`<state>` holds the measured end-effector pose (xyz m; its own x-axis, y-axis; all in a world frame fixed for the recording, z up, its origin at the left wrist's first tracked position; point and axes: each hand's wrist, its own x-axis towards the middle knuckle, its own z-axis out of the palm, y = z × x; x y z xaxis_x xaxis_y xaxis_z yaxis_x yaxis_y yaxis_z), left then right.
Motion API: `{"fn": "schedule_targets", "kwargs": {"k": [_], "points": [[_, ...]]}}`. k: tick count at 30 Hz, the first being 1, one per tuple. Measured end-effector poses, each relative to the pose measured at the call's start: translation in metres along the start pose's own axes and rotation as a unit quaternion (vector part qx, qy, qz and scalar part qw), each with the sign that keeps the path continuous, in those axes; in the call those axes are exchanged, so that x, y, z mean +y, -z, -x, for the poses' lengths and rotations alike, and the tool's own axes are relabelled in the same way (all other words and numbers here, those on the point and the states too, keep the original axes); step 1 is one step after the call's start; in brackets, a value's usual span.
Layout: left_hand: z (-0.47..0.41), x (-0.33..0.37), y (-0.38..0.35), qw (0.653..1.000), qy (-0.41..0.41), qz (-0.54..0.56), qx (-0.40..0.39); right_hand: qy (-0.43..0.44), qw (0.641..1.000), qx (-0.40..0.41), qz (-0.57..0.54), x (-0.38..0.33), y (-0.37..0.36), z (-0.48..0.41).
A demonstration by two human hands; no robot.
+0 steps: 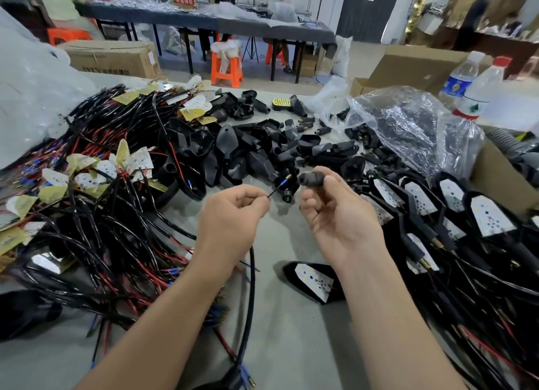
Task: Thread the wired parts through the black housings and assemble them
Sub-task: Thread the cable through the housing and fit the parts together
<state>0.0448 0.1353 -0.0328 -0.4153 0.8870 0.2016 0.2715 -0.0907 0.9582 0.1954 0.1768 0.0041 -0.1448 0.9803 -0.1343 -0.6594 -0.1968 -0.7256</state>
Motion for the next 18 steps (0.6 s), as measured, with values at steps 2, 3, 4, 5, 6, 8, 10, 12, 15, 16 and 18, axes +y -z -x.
{"fn": "schedule_targets", "kwargs": {"k": [2, 3, 4, 5, 6, 8, 10, 12, 15, 16, 18], "points": [[0.0007, 0.0008, -0.0012, 0.999, -0.009, 0.032, -0.019, 0.021, 1.000, 0.019, 0.000, -0.0017, 0.0019, -0.0015], [0.0013, 0.0014, -0.0013, 0.999, -0.015, 0.034, -0.024, 0.036, 0.999, 0.029, 0.011, -0.0020, 0.0028, -0.0022], [0.0021, 0.0019, -0.0007, 0.999, -0.022, 0.032, -0.026, 0.051, 0.998, 0.038, 0.028, -0.0018, 0.0034, -0.0025], [0.0025, 0.0027, 0.0002, 0.999, -0.028, 0.029, -0.026, 0.066, 0.996, 0.046, 0.048, -0.0012, 0.0038, -0.0027], [0.0029, 0.0033, 0.0014, 0.999, -0.035, 0.027, -0.027, 0.083, 0.993, 0.052, 0.070, -0.0007, 0.0042, -0.0027], [0.0033, 0.0046, 0.0031, 0.998, -0.045, 0.022, -0.029, 0.113, 0.985, 0.058, 0.119, 0.0011, 0.0049, -0.0032], [0.0033, 0.0045, 0.0041, 0.998, -0.051, 0.012, -0.029, 0.128, 0.979, 0.048, 0.154, 0.0031, 0.0048, -0.0030], [0.0037, 0.0038, 0.0046, 0.999, -0.048, 0.000, -0.022, 0.133, 0.976, 0.037, 0.166, 0.0045, 0.0046, -0.0026], [0.0044, 0.0034, 0.0056, 0.999, -0.046, -0.015, 0.000, 0.147, 0.973, 0.037, 0.175, 0.0043, 0.0052, -0.0026], [0.0045, 0.0034, 0.0061, 0.999, -0.045, -0.018, 0.004, 0.153, 0.971, 0.041, 0.176, 0.0037, 0.0060, -0.0028], [0.0042, 0.0033, 0.0069, 0.999, -0.042, -0.021, 0.007, 0.161, 0.970, 0.048, 0.176, 0.0029, 0.0073, -0.0035]]}}
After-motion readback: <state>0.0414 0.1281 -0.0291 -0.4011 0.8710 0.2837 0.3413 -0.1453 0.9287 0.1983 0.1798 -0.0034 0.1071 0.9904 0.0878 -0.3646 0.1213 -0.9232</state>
